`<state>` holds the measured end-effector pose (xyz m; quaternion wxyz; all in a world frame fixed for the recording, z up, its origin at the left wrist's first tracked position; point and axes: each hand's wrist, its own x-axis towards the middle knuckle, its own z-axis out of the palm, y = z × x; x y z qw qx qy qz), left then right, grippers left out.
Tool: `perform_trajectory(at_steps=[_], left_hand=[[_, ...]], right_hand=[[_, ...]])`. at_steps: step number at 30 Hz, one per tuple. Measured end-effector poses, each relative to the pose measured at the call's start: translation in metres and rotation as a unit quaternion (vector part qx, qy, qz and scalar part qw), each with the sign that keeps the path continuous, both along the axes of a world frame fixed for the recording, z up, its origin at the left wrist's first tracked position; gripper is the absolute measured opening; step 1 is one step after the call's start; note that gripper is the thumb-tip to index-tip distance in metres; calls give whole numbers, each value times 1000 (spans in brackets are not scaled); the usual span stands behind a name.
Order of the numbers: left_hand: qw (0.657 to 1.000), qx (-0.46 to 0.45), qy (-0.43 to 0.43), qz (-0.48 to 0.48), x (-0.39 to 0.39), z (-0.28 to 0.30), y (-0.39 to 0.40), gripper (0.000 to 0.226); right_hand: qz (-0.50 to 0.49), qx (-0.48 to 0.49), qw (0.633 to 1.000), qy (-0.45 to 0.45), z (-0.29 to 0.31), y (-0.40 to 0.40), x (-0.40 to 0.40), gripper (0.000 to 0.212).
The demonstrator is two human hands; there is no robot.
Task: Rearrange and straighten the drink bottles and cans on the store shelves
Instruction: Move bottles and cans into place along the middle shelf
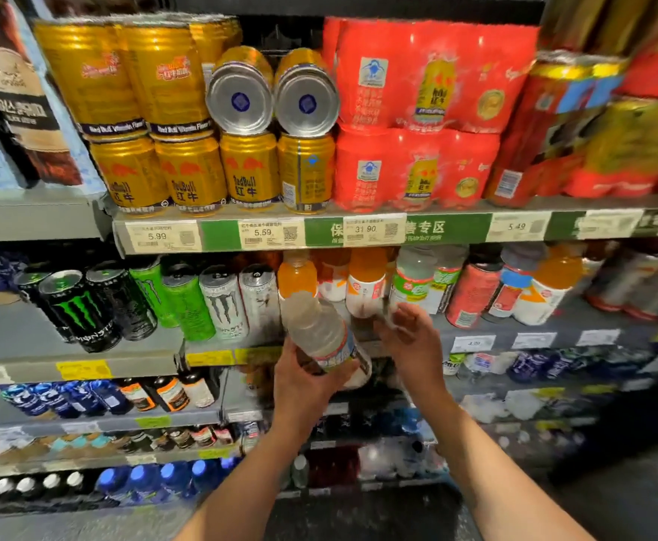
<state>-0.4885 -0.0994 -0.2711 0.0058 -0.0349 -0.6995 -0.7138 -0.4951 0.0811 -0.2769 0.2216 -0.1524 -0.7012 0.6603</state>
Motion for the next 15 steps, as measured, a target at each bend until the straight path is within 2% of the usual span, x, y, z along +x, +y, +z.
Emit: perform_trajectory(at_steps=[8,10,12,15], left_hand=[[999,-40,-23,12,22,-1,116,67],[999,-26,-33,24,31,1,150,66],[998,-4,-44,44,38,5,183,56],[997,-3,-36,66,48,12,226,54]], right_hand=[[-130,35,990,31,-7,127,42,35],[-176,49,983,18,-10,166,46,44],[-203,90,975,-2,-9,204,48,55],[-192,163,968,-11,-9,257,41,64]])
